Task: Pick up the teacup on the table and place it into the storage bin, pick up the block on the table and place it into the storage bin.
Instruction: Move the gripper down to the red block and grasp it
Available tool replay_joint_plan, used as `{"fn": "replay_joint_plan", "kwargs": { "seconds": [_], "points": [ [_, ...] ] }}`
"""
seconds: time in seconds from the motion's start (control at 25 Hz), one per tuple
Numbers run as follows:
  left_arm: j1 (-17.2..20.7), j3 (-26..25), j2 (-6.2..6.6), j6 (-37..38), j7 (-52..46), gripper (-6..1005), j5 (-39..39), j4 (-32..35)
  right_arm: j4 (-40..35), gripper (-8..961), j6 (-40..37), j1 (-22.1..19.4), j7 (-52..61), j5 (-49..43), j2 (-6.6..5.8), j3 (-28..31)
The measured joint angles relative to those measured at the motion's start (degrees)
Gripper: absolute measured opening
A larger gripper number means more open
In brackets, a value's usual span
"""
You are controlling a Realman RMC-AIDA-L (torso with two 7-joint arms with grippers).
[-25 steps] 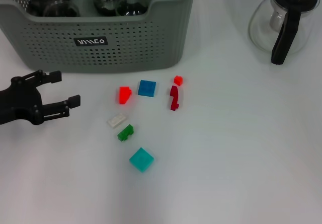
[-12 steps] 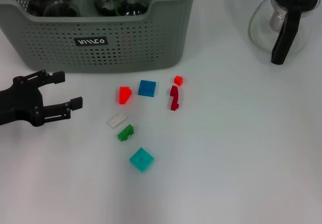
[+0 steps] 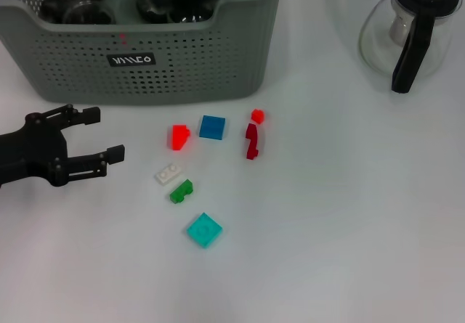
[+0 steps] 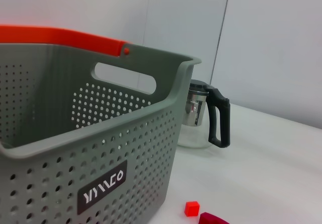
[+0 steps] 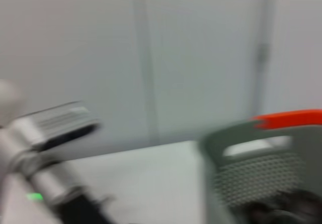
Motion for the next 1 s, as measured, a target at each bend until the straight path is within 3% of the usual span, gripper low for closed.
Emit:
{"fn": "replay_joint_plan", "kwargs": {
  "seconds": [0.08,0.24,0.36,1.0],
  "points": [
    [0.0,0.0,0.0,0.0,0.0,854,0.0,0.0,-1.7,879,-2.5,-4.3,-1.6,3.1,-0.05,-1.5],
    [-0.1,-0.2,-0.09,-0.2,-0.1,854,-0.1,0.0,-2.4,907,-8.5,-9.9,-3.0,3.3,-0.23,-2.3],
    [-0.2,-0.8,-0.27,-1.3,0.1,854,-0.5,-0.9,1.1,914,-9.5,-12.2,-5.3,1.5,-0.19,-2.4],
    [-0.6,-0.9,-0.34,-2.1,-0.2,853,-0.4,-1.6,16.5,912,4.5,-7.9,-3.7,-16.3,0.06,-4.0]
  ]
}}
